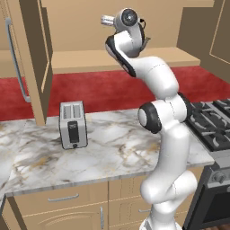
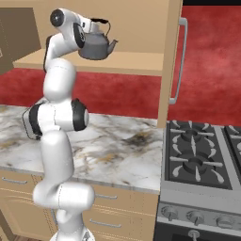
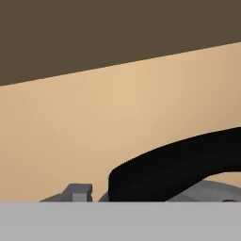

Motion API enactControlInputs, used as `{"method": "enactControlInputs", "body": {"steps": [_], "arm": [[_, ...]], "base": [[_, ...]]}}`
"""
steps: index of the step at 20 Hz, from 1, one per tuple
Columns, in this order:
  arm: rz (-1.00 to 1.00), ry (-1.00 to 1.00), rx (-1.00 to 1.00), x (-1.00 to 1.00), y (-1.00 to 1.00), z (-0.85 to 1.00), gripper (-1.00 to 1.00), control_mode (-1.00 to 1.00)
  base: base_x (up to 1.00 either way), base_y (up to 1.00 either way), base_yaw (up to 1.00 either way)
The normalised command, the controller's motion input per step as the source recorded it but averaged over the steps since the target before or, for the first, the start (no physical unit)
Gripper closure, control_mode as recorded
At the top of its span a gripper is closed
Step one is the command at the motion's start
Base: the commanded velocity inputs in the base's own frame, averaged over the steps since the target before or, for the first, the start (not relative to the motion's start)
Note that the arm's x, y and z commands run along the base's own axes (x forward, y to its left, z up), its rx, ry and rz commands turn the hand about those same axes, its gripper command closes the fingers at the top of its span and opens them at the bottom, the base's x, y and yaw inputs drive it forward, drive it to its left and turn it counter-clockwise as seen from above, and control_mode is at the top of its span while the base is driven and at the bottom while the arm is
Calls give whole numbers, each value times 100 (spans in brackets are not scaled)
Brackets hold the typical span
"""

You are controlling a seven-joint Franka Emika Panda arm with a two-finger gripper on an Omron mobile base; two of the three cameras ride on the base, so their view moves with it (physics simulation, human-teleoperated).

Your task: Open the cabinet, pick the kettle from the cabinet, and place it in the sink.

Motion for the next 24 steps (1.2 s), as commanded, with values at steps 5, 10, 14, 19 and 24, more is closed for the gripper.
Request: {"method": "enactControlInputs", "body": {"steps": [5, 10, 14, 19, 24], "arm": [[1, -26, 5, -51, 1, -8, 100, -100], [0, -7, 1, -60, 0, 0, 100, -100], [0, 1, 0, -57, 3, 7, 100, -100], [0, 9, 0, -53, 6, 15, 100, -100], [0, 11, 0, -55, 5, 17, 100, -100]], "base": [[0, 0, 0], [0, 0, 0], [0, 0, 0], [0, 0, 0], [0, 0, 0]]}}
